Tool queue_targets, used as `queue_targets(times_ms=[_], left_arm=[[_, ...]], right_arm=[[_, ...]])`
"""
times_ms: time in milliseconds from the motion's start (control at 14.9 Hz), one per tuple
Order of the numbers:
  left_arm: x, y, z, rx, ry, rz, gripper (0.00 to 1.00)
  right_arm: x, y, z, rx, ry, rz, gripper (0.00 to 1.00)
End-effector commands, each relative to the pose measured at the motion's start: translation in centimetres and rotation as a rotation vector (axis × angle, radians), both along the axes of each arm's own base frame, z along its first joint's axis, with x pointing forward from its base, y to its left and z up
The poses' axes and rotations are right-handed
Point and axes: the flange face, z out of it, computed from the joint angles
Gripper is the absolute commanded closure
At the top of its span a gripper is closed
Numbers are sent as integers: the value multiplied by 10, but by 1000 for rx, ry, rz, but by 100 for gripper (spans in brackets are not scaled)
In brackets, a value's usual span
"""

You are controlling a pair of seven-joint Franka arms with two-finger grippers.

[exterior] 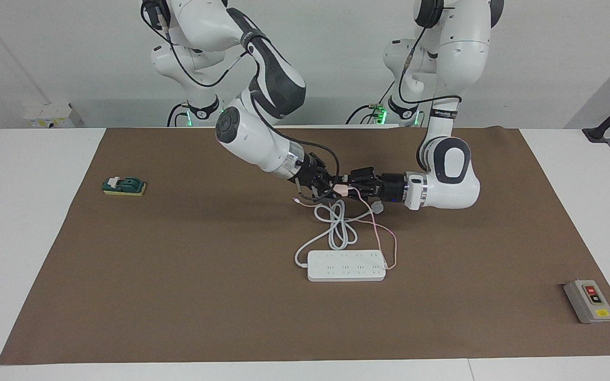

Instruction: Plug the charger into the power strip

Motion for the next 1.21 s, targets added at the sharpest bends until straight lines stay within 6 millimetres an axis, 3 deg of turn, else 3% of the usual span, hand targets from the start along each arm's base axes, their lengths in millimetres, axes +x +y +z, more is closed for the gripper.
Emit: queue_targets(times_ms=[0, 135, 202, 337, 471, 740, 875, 1077, 1144], left_arm=[[3, 6, 6, 9, -35, 3, 100], [10, 13, 12, 86, -79, -37, 100], [21, 27, 17, 150, -124, -37, 100], [36, 41, 30, 253, -199, -61, 100], [60, 49, 39, 365, -308, -89, 100], [104, 49, 50, 681, -552, -301, 100], [114, 48, 55, 767, -657, -401, 100], [125, 52, 63, 848, -805, -512, 100], [128, 45, 64, 884, -860, -566, 100]], right_arm=[[20, -23, 18, 16, -11, -60, 0], [36, -61, 31, 4, -42, -96, 0], [40, -81, 39, -38, -65, -86, 0], [39, -105, 53, -154, -155, 35, 0], [32, -124, 65, -243, -241, 215, 0], [19, -196, 90, -338, -385, 636, 0], [10, -234, 108, -400, -486, 905, 0], [-5, -271, 137, -469, -620, 1284, 0], [-11, -280, 147, -480, -655, 1383, 0]])
